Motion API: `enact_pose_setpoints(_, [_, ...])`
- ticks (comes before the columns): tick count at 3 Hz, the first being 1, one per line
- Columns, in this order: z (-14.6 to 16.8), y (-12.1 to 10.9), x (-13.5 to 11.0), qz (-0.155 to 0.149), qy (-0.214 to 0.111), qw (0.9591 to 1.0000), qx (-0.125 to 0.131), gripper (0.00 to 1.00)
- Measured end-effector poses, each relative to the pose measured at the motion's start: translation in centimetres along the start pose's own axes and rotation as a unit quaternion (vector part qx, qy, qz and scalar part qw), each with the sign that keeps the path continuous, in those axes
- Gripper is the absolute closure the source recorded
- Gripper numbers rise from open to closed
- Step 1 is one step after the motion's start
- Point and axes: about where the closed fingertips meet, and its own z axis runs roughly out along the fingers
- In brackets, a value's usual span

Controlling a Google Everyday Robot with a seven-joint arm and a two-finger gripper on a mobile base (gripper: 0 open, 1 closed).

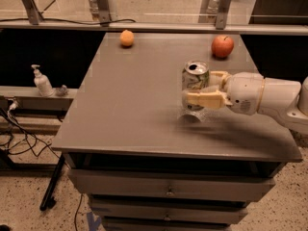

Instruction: Move 7up can near apple

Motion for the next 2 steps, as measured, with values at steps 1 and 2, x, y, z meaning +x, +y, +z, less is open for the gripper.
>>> enact_pose_setpoints(1, [-2.0, -2.0, 0.7, 0.002, 0.006, 0.9995, 0.030, 1.00])
enact_pose_setpoints(2, [-5.2, -4.9, 1.4, 0.005, 0.015, 0.9980, 0.062, 1.00])
